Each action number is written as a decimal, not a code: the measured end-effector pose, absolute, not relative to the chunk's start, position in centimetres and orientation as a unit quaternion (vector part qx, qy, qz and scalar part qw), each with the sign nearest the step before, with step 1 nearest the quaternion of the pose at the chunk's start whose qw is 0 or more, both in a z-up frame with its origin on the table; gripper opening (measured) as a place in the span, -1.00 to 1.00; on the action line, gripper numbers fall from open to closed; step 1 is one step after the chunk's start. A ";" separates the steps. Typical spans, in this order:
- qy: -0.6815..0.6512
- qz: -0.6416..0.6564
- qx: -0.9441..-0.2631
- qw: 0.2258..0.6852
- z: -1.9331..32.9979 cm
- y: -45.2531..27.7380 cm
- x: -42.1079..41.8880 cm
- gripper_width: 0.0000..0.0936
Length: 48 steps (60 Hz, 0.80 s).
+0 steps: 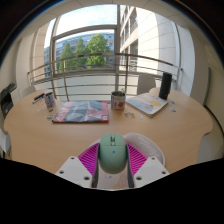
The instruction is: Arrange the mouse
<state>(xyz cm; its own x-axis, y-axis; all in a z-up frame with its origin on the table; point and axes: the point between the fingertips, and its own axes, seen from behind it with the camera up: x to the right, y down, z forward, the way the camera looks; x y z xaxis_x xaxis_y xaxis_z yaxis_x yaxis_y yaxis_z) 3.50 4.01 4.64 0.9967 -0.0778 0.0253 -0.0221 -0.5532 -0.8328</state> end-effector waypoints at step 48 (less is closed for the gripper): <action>0.018 -0.058 -0.876 0.479 16.6 -17.3 0.1 0.82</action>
<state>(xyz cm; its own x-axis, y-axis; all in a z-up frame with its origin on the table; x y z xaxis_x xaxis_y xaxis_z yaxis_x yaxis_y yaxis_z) 0.11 -17.29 16.58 0.9927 -0.0864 0.0844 0.0245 -0.5398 -0.8414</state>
